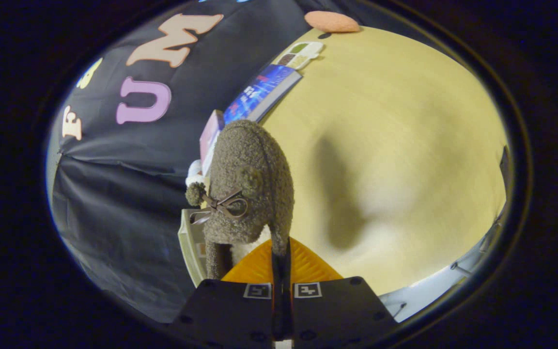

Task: Open the storage box then place both shoes into the box .Put the left shoe in first, then the right shoe, with the right side of both shoes facing outward in a uniform manner.

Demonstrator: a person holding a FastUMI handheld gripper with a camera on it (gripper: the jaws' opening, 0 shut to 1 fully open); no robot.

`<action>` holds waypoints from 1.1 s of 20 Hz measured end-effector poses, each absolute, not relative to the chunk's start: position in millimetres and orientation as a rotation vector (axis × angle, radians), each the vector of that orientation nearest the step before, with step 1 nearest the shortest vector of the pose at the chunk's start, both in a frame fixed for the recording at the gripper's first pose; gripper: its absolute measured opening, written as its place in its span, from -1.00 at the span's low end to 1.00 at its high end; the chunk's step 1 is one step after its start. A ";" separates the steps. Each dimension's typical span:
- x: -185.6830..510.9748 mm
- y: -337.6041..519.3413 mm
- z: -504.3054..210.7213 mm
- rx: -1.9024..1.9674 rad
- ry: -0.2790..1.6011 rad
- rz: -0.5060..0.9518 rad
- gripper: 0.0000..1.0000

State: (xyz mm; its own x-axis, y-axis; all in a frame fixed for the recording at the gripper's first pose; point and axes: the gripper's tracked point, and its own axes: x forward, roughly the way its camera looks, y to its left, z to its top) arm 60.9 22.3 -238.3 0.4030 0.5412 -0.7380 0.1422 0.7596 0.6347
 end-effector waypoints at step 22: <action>8.3 290.6 -236.1 0.179 1.251 0.414 -0.93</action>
